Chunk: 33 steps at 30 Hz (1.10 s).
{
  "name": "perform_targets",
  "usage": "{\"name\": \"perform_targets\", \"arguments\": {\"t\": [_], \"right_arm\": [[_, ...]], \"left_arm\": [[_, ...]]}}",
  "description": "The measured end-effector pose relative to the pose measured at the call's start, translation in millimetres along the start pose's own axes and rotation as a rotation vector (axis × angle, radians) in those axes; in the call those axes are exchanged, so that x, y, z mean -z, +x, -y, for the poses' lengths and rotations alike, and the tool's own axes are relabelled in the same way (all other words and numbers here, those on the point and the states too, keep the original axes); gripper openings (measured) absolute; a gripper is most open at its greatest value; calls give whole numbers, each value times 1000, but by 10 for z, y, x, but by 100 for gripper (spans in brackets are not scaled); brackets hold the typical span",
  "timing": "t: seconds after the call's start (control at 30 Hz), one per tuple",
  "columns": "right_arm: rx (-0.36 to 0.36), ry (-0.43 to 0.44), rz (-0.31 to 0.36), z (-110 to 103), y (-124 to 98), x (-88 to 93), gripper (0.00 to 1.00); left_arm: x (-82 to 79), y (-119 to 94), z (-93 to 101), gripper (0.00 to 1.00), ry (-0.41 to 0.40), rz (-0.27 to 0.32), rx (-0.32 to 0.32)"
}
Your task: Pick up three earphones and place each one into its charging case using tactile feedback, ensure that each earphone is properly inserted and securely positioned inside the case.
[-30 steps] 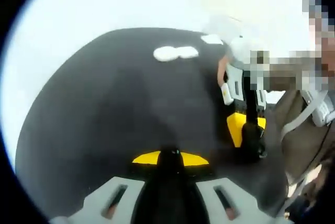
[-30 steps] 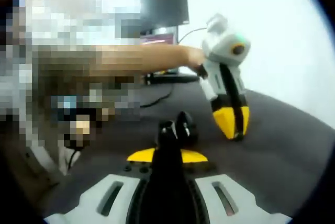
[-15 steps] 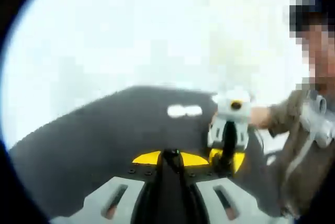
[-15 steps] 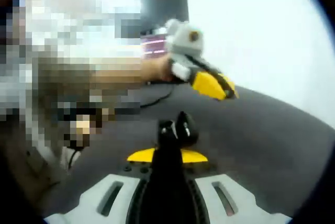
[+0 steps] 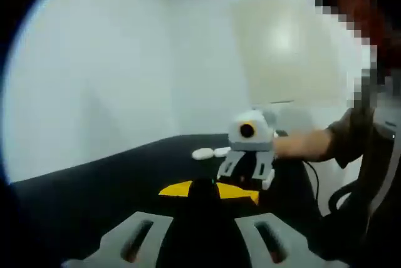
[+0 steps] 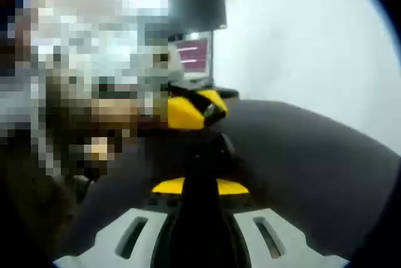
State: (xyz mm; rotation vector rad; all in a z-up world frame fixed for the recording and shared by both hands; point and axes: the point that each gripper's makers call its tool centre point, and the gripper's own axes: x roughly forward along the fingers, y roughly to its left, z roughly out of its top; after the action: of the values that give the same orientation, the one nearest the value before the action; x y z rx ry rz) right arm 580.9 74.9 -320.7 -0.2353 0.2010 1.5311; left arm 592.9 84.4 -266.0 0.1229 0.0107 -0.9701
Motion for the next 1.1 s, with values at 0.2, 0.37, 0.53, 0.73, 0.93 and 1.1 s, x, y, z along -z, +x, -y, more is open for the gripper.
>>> {"name": "perform_targets", "arguments": {"t": [0.2, 0.37, 0.53, 0.73, 0.93, 1.1], "right_arm": [[1, -4, 0, -3, 2, -10, 18], [1, -9, 0, -8, -1, -13, 18], [0, -9, 0, -9, -5, -11, 18], [-1, -11, 0, -13, -2, -9, 18], [2, -12, -1, -16, -3, -4, 18], [0, -11, -2, -18, 11, -1, 18]], "left_arm": [[54, 22, 47, 10, 83, -34, 4], [60, 34, 70, 10, 111, -37, 8], [57, -49, 70, 10, 135, -35, 7], [-51, -22, 56, 10, 136, 13, 4], [40, 109, 73, 10, 230, -39, 43], [83, 40, 5, 10, 191, -35, 33]]}}
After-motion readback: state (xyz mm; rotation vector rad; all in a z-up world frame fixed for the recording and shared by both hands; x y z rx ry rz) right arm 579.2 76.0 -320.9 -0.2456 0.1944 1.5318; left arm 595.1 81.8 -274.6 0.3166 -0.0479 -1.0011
